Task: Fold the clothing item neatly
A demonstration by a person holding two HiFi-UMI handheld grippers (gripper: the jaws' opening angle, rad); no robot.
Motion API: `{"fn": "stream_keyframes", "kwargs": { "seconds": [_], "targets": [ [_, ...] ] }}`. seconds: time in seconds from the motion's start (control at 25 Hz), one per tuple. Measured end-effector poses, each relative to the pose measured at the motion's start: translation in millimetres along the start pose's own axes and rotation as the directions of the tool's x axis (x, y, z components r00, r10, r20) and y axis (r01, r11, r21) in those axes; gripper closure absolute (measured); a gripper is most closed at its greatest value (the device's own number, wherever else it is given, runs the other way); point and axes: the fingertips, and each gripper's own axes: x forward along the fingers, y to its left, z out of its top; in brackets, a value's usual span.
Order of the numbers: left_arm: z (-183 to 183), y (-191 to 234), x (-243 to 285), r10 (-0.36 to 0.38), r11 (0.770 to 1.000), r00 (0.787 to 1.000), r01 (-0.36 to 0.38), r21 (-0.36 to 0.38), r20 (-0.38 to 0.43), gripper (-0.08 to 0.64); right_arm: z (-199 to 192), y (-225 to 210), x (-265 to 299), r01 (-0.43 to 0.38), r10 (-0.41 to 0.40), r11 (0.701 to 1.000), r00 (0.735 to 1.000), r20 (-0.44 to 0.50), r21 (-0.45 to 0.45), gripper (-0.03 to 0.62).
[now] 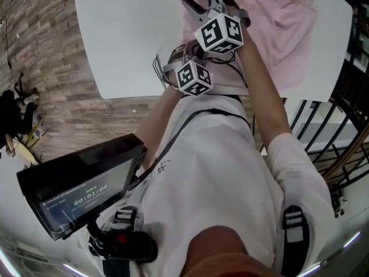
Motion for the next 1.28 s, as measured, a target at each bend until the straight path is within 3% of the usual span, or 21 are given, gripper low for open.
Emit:
{"fn": "stream_keyframes", "kwargs": {
  "seconds": [0.08,0.2,0.28,0.36,0.44,0.52,0.6,0.64,0.68,0.72,0.8,0.88,1.0,1.12,1.16,1.24,1.28],
  "targets": [
    [-10,0,1,-0.009,1.000,1.000,0.008,-0.014,-0.021,0.555,0,13,-2,-0.059,0.058,0.994,0.998,0.014,0.087,0.465],
    [-22,4,0,-0.018,0.999,0.999,0.017,-0.035,-0.035,0.555,-2,8,-37,-0.039,0.030,0.980,0.998,0.048,0.197,0.465],
    [-30,1,-1,-0.033,0.998,0.998,0.031,-0.047,-0.055,0.555,-34,-1,-73,0.017,-0.019,0.954,1.000,0.004,0.298,0.466],
    [-39,-1,-4,-0.040,0.997,0.997,0.035,-0.069,-0.073,0.555,-88,-19,-113,0.130,-0.099,0.910,0.990,-0.098,0.393,0.468],
    [-53,1,-11,-0.033,0.995,0.995,0.024,-0.101,-0.094,0.555,-153,-42,-152,0.271,-0.175,0.854,0.954,-0.244,0.444,0.480],
    [-64,8,-22,-0.003,0.994,0.994,-0.009,-0.109,-0.113,0.555,-219,-63,-189,0.401,-0.231,0.804,0.891,-0.391,0.440,0.481],
    [-59,22,-35,0.051,0.995,0.995,-0.058,-0.080,-0.081,0.555,-267,-79,-220,0.487,-0.263,0.757,0.837,-0.480,0.436,0.482],
    [-47,31,-39,0.073,0.995,0.996,-0.075,-0.064,-0.042,0.555,-280,-87,-229,0.502,-0.270,0.752,0.827,-0.494,0.428,0.481],
    [-32,39,-40,0.085,0.995,0.996,-0.085,-0.049,0.000,0.555,-285,-96,-232,0.490,-0.270,0.771,0.830,-0.488,0.407,0.481],
    [-17,46,-38,0.085,0.996,0.996,-0.084,-0.029,0.036,0.555,-283,-102,-228,0.446,-0.251,0.812,0.849,-0.466,0.376,0.480],
    [9,53,-26,0.053,0.998,0.996,-0.055,0.026,0.078,0.555,-265,-104,-205,0.272,-0.128,0.913,0.900,-0.417,0.305,0.480],
    [25,54,-11,0.018,0.996,0.996,-0.026,0.090,0.092,0.555,-249,-99,-175,0.076,0.021,0.975,0.904,-0.426,0.208,0.477],
    [36,52,0,0.008,0.990,0.994,-0.023,0.141,0.105,0.555,-239,-103,-143,-0.086,0.125,0.991,0.867,-0.482,0.103,0.477],
    [25,59,8,0.021,0.992,0.997,-0.030,0.119,0.075,0.555,-252,-93,-127,-0.183,0.240,0.970,0.816,-0.525,0.158,0.477],
    [18,63,10,0.023,0.995,0.998,-0.029,0.099,0.059,0.555,-252,-91,-125,-0.188,0.250,0.968,0.816,-0.521,0.169,0.482],
    [6,70,10,0.027,0.998,0.999,-0.030,0.063,0.040,0.555,-240,-92,-125,-0.171,0.231,0.972,0.839,-0.493,0.163,0.568],
    [2,72,9,0.034,0.998,0.999,-0.036,0.052,0.036,0.555,-233,-95,-129,-0.161,0.216,0.975,0.850,-0.480,0.155,0.568]
  ]
}}
